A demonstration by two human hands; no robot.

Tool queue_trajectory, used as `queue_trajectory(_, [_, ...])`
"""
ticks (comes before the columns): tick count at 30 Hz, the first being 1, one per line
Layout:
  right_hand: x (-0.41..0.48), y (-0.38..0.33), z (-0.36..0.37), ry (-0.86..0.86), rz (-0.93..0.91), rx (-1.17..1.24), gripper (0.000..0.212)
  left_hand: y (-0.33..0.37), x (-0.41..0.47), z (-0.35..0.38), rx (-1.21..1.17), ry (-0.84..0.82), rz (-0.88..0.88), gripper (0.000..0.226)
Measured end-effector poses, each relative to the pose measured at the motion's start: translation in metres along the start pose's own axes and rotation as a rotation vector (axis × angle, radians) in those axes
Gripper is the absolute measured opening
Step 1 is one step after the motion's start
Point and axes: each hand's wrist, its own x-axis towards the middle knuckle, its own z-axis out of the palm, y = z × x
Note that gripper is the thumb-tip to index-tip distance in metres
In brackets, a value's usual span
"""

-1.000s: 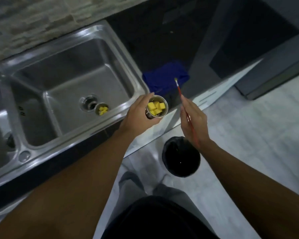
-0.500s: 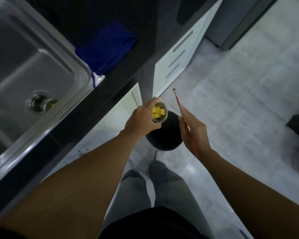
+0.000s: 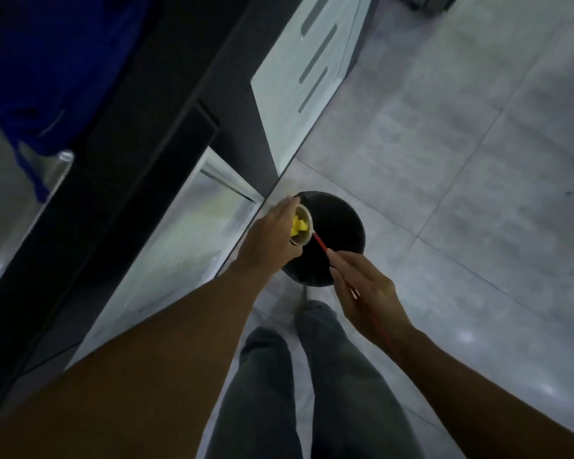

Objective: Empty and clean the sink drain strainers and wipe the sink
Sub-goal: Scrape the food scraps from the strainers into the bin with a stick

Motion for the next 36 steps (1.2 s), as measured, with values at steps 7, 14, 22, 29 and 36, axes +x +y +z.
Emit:
queue_trajectory(7, [-0.004,0.028,0.025,-0.175,0.044,0.014,0.043,-0.005,0.011,0.037,-0.001,-0.051,-0.022,0.093])
queue_trajectory(14, [-0.011,0.043,0.036,-0.162,0.151,0.07,0.037,-0.003,0.013,0.055,0.05,-0.065,0.001,0.089])
queue_trajectory(22, [-0.029,0.056,0.052,-0.105,0.15,0.077,0.036,0.007,0.018,0.078,0.076,-0.108,0.01,0.09])
queue_trajectory(29, [-0.027,0.07,0.065,-0.048,0.207,0.099,0.036,0.005,0.028,0.092,0.086,-0.087,-0.03,0.084])
queue_trajectory(36, [-0.033,0.071,0.075,0.036,0.233,0.112,0.039,0.007,0.034,0.108,0.104,-0.094,-0.05,0.086])
